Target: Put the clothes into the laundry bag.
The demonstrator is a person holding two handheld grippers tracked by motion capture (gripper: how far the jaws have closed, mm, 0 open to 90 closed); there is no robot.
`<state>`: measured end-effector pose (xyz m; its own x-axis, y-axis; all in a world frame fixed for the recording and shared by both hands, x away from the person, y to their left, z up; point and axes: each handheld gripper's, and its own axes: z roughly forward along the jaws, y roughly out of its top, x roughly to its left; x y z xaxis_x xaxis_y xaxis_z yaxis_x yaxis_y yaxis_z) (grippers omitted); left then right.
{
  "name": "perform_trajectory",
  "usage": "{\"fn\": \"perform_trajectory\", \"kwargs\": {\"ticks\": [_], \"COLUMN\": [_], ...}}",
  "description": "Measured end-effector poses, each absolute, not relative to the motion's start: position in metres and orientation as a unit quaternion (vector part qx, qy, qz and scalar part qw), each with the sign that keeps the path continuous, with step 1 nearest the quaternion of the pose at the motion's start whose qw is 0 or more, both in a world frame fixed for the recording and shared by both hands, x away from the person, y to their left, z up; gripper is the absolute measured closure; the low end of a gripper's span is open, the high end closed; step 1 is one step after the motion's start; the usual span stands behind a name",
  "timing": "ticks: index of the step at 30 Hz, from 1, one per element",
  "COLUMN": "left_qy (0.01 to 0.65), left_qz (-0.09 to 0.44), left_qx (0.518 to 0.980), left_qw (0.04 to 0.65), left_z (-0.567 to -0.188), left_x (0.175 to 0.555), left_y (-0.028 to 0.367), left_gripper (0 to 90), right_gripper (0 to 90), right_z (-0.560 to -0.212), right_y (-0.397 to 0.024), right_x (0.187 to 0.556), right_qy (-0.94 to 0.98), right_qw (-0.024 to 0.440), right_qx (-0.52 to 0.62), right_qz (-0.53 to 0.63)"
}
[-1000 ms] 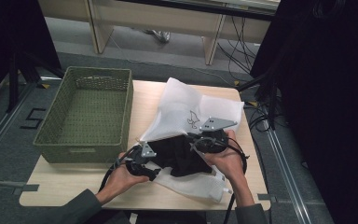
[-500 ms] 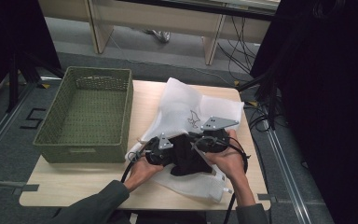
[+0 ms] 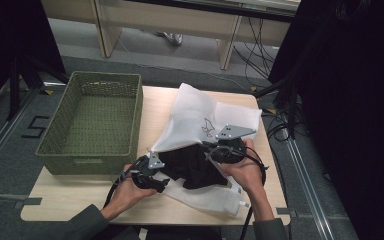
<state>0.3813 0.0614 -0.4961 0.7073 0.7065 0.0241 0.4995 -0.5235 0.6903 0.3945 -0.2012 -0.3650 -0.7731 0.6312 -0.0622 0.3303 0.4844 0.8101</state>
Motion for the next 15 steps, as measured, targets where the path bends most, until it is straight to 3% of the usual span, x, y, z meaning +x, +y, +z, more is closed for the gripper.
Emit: {"fn": "perform_trajectory", "kwargs": {"ticks": [6, 9, 11, 15], "left_qy": [0.357, 0.336, 0.304, 0.309], "left_qz": [0.148, 0.157, 0.169, 0.182], "left_qx": [0.855, 0.858, 0.867, 0.855], "left_qw": [0.345, 0.355, 0.356, 0.376], "left_z": [-0.503, -0.507, -0.505, -0.502], "left_x": [0.39, 0.398, 0.406, 0.418], "left_y": [0.048, 0.039, 0.031, 0.011], "left_gripper": [29.8, 49.2, 72.4, 81.7], "right_gripper": [87.2, 87.3, 87.3, 87.3], "right_z": [-0.367, -0.366, -0.367, -0.367], "right_y": [-0.199, -0.199, -0.2, -0.2], "right_x": [0.394, 0.395, 0.395, 0.395], "right_qy": [0.845, 0.845, 0.845, 0.845], "right_qw": [0.171, 0.171, 0.17, 0.168], "right_qx": [0.281, 0.281, 0.281, 0.284], "right_qz": [0.421, 0.422, 0.422, 0.422]}}
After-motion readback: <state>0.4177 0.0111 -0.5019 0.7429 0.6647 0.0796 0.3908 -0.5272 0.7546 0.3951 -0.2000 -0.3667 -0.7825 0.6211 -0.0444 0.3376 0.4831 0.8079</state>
